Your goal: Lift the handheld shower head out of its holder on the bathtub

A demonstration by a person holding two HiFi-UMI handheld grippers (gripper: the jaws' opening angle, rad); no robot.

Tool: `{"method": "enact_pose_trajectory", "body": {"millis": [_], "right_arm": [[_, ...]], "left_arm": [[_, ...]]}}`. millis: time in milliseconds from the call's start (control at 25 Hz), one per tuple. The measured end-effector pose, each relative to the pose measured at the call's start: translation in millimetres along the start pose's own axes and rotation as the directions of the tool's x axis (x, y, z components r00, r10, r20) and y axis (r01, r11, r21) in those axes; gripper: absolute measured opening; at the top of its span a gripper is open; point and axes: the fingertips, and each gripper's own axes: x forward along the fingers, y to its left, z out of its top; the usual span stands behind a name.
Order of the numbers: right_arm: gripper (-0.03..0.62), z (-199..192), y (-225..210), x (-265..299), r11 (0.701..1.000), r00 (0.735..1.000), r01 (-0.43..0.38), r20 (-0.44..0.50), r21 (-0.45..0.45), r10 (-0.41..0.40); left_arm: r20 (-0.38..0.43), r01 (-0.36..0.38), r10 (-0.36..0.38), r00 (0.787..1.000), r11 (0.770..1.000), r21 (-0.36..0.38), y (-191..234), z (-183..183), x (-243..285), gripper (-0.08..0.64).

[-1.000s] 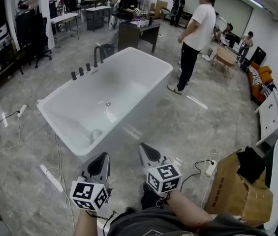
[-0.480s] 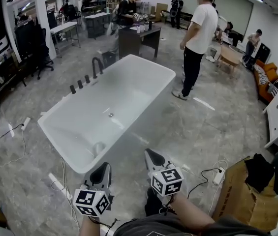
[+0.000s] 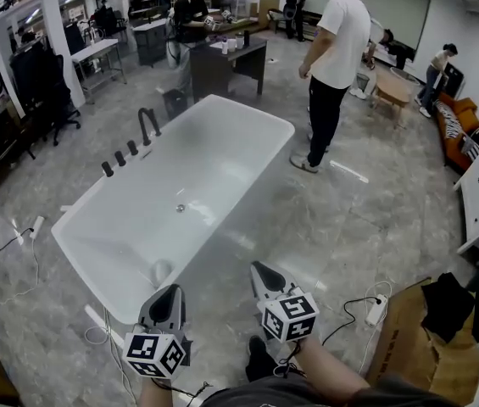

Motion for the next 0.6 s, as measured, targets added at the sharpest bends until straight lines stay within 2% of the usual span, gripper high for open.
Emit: {"method": "enact_pose_trajectory", "body": {"millis": [240,600], "right_arm": [[0.032,25.1,-32.2,23.0,0.998,0.998,-0.05,0.046,0.025,0.048],[0.032,44.2,-97.0,50.5,0.998,0.997,-0.056,0.055,0.031,0.055]], "left_arm": [[-0.008,0.008,-0.008,1.0,1.0,0.008,-9.3,14.2,51.7,0.026],[0.0,-0.011,0.011,1.0,1.0,0.023,-29.2,25.4,113.3,0.026]]}}
